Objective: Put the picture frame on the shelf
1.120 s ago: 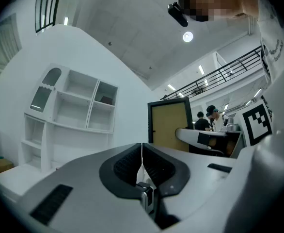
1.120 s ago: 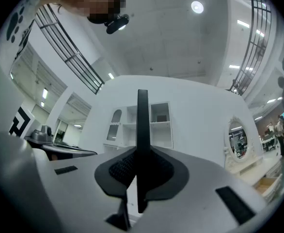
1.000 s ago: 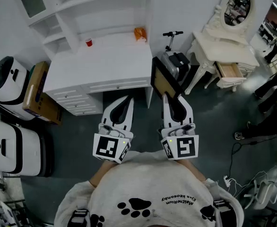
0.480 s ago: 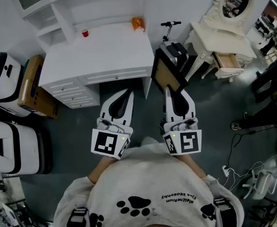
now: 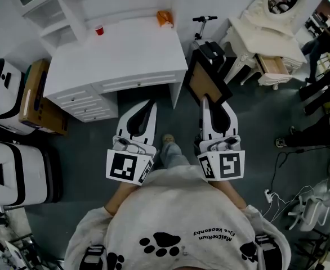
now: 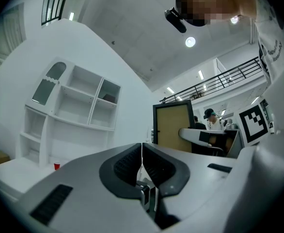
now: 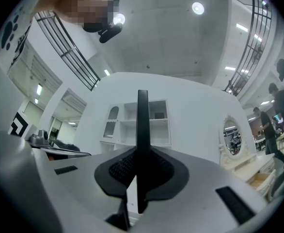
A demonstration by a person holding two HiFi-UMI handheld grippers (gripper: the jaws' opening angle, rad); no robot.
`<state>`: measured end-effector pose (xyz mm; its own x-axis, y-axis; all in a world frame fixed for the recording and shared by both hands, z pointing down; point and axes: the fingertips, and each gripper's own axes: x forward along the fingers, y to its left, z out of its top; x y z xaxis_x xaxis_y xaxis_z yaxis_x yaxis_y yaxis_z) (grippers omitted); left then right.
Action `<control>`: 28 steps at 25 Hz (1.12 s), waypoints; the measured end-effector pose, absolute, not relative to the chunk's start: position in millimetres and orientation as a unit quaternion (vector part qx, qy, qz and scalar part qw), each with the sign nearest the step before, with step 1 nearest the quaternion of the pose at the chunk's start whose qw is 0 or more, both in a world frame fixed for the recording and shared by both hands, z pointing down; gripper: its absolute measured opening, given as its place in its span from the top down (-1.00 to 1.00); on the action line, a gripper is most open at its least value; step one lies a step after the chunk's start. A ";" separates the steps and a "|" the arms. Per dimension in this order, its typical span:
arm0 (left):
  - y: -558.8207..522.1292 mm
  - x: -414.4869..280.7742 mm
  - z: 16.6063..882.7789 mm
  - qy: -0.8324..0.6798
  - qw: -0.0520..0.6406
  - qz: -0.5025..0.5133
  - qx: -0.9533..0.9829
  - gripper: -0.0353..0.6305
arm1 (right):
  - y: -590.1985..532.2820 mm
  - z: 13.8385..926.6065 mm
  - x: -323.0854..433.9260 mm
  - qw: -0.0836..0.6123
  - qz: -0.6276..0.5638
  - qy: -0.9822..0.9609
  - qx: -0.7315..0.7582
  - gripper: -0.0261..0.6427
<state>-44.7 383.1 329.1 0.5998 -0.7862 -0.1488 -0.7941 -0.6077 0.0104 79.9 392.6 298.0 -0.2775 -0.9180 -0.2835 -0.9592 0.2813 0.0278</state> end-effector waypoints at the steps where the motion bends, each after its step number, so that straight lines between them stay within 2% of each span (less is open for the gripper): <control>1: 379.7 -43.2 329.5 0.441 0.029 0.069 -0.894 0.82 | 390.1 298.8 81.0 0.108 0.097 0.793 -0.592 0.73; 9: 338.6 -35.0 324.0 0.437 0.046 0.071 -0.896 0.82 | 345.0 300.1 82.4 0.118 0.098 0.799 -0.581 0.73; 28: 160.9 -11.5 327.4 0.469 0.042 0.052 -0.881 0.82 | 156.0 304.6 105.5 0.127 0.083 0.824 -0.545 0.73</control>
<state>-11.5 160.9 327.4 0.5549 -0.8216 -0.1307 -0.8303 -0.5568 -0.0248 105.5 156.0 304.6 -0.3727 -0.8782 -0.2999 -0.9202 0.3914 -0.0024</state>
